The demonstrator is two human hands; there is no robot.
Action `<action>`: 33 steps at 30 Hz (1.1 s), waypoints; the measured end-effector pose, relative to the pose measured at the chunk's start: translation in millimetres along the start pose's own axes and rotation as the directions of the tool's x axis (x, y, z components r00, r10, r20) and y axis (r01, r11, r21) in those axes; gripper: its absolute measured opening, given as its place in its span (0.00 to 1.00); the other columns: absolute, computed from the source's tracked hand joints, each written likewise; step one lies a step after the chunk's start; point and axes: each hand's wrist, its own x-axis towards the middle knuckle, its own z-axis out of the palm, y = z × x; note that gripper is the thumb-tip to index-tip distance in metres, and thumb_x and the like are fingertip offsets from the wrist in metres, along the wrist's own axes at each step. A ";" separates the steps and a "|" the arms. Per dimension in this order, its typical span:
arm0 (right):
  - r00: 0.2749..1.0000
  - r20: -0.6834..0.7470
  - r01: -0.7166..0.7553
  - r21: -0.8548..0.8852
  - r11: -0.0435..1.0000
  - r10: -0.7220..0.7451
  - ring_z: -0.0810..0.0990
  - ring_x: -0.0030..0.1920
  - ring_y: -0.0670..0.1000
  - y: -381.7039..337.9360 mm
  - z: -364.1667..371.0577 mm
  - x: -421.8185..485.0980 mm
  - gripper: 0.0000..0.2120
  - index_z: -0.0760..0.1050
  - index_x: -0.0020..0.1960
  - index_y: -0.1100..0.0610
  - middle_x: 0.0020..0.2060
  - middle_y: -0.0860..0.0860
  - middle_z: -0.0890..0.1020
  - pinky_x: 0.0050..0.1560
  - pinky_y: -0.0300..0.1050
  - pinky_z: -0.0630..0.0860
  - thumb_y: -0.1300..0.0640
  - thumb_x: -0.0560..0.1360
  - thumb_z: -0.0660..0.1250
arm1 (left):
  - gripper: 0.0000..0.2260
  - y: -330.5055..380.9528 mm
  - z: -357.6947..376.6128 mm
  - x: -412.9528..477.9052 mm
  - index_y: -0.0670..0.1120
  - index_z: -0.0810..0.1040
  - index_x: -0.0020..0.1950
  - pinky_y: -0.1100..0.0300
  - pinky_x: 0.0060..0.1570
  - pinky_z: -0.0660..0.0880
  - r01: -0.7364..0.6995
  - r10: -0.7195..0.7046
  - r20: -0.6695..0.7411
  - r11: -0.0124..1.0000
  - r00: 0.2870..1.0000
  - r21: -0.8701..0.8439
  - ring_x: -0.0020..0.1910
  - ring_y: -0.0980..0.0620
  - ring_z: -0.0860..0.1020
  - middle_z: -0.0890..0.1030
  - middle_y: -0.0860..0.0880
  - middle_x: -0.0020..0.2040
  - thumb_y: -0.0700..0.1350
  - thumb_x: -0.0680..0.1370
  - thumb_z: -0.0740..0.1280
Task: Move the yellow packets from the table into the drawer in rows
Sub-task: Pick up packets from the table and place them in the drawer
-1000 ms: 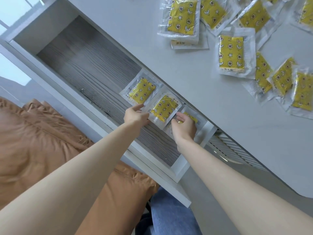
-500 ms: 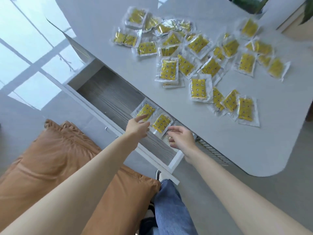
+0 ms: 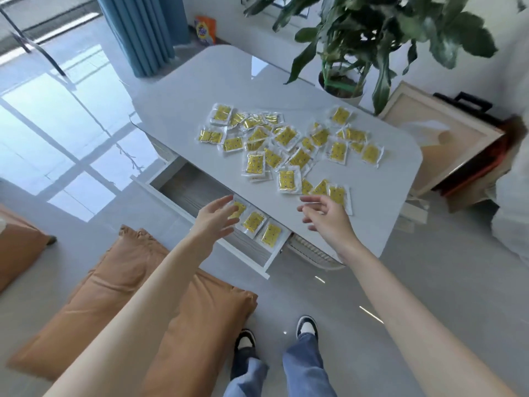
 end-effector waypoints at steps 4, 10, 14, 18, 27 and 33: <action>0.998 -0.042 0.045 -0.011 0.999 -0.045 0.78 0.40 0.47 -6.1 -56.9 -34.2 0.08 0.76 0.52 0.50 0.48 0.49 0.83 0.47 0.45 0.77 0.61 0.77 0.63 | 0.17 18.2 33.3 -42.7 0.50 0.72 0.68 0.58 0.54 0.75 -0.054 0.054 0.028 0.998 0.998 0.027 0.54 0.48 0.79 0.79 0.49 0.57 0.44 0.79 0.64; 0.994 -0.089 0.068 -0.013 0.998 -0.069 0.78 0.38 0.47 7.3 -147.6 -56.5 0.10 0.75 0.46 0.46 0.47 0.50 0.82 0.45 0.45 0.76 0.62 0.77 0.63 | 0.17 33.6 115.7 -85.2 0.49 0.70 0.70 0.56 0.58 0.74 -0.108 0.103 0.104 0.993 0.989 0.041 0.57 0.48 0.78 0.78 0.49 0.62 0.44 0.80 0.63; 0.994 -0.076 0.072 -0.004 0.997 -0.072 0.77 0.38 0.46 31.0 -232.4 -64.0 0.08 0.75 0.51 0.50 0.49 0.52 0.82 0.41 0.41 0.75 0.62 0.77 0.63 | 0.17 34.2 205.0 -115.9 0.49 0.70 0.70 0.55 0.60 0.74 -0.119 0.116 0.085 0.992 0.990 0.034 0.58 0.48 0.78 0.77 0.49 0.61 0.44 0.80 0.63; 0.997 -0.040 0.072 -0.001 0.997 -0.072 0.76 0.37 0.46 44.5 -266.1 -66.9 0.09 0.75 0.53 0.54 0.48 0.52 0.80 0.37 0.38 0.73 0.64 0.77 0.61 | 0.18 29.5 250.2 -128.8 0.49 0.69 0.70 0.56 0.57 0.74 -0.124 0.122 0.090 0.992 0.988 0.012 0.58 0.48 0.77 0.76 0.47 0.64 0.44 0.80 0.63; 0.998 0.015 0.061 -0.068 0.996 -0.060 0.77 0.43 0.47 55.5 -359.6 -43.9 0.11 0.76 0.56 0.54 0.50 0.50 0.80 0.47 0.46 0.76 0.63 0.76 0.63 | 0.18 29.2 348.4 -132.4 0.48 0.69 0.70 0.53 0.59 0.74 -0.081 0.081 0.005 0.997 0.997 -0.013 0.56 0.47 0.76 0.75 0.46 0.59 0.43 0.80 0.62; 0.996 0.071 0.058 -0.134 0.989 -0.049 0.76 0.47 0.47 49.5 -381.5 17.0 0.13 0.76 0.58 0.54 0.53 0.50 0.79 0.51 0.49 0.77 0.62 0.75 0.63 | 0.18 35.6 376.8 -81.3 0.48 0.70 0.69 0.53 0.57 0.74 -0.068 0.069 -0.033 0.997 0.997 0.022 0.53 0.47 0.77 0.76 0.45 0.58 0.43 0.80 0.63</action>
